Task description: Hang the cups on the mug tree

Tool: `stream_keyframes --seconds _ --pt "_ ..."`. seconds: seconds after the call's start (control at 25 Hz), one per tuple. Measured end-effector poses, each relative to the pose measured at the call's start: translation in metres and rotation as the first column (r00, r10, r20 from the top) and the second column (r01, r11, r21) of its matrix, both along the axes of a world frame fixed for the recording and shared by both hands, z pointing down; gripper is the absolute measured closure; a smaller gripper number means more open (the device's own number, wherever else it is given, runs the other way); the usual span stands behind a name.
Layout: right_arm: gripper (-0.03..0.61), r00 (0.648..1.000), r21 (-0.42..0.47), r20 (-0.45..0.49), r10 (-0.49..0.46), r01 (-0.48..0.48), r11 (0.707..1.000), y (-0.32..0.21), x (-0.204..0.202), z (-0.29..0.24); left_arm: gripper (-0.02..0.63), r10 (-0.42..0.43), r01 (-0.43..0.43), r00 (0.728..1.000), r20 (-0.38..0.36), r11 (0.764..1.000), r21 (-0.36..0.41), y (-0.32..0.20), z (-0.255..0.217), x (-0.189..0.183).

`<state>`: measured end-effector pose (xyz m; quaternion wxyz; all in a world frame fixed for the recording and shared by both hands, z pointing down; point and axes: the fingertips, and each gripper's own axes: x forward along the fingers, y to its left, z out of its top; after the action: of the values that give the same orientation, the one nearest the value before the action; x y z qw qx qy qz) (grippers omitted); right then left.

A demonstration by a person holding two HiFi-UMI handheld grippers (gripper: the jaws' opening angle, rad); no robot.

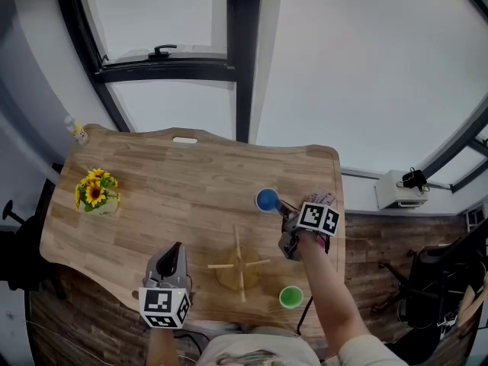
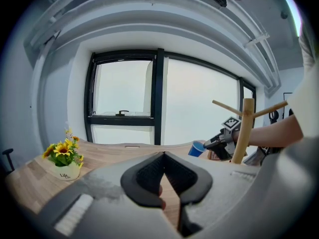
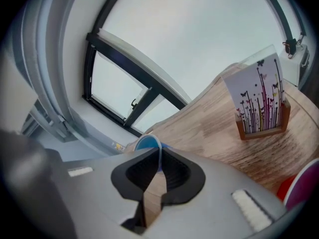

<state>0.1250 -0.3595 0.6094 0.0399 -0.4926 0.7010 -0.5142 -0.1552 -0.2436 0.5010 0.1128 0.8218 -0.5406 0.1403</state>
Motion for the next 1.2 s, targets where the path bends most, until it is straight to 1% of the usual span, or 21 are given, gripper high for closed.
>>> stream_keyframes --seconds 0.16,0.32,0.44,0.6,0.76,0.92,1.04,1.12,1.2 --pt "0.561 0.999 0.086 -0.044 -0.032 0.035 0.996 0.001 -0.003 -0.021 0.609 -0.006 0.006 1.000 0.005 1.000 0.009 0.004 -0.004 -0.004" --pt "0.561 0.992 0.174 -0.107 -0.060 0.078 0.982 0.005 -0.008 -0.046 0.609 -0.015 0.015 1.000 0.007 1.000 0.019 0.008 -0.009 -0.008" --pt "0.561 0.981 0.237 -0.176 -0.078 0.119 0.964 0.010 -0.012 -0.063 0.609 -0.021 0.021 1.000 0.007 0.999 0.027 0.013 -0.013 -0.010" --pt "0.561 0.954 0.299 -0.289 -0.084 0.173 0.938 0.016 -0.013 -0.080 0.609 -0.026 0.025 1.000 0.006 0.999 0.031 0.018 -0.015 -0.013" --pt "0.561 0.938 0.361 -0.341 -0.064 0.193 0.912 0.022 -0.016 -0.100 0.609 -0.028 0.028 1.000 0.008 0.999 0.034 0.025 -0.017 -0.015" --pt "0.561 0.912 0.420 -0.407 -0.043 0.229 0.878 0.028 -0.020 -0.120 0.609 -0.029 0.029 1.000 0.008 0.999 0.042 0.030 -0.021 -0.015" --pt "0.561 0.886 0.466 -0.463 -0.023 0.266 0.844 0.035 -0.025 -0.136 0.609 -0.028 0.027 1.000 0.007 0.998 0.049 0.035 -0.024 -0.012" --pt "0.561 0.862 0.496 -0.508 -0.004 0.297 0.816 0.041 -0.030 -0.148 0.609 -0.026 0.025 1.000 0.006 0.998 0.054 0.039 -0.027 -0.011" --pt "0.561 0.826 0.523 -0.563 0.022 0.336 0.783 0.046 -0.036 -0.158 0.609 -0.023 0.023 1.000 0.004 0.998 0.058 0.043 -0.028 -0.008"
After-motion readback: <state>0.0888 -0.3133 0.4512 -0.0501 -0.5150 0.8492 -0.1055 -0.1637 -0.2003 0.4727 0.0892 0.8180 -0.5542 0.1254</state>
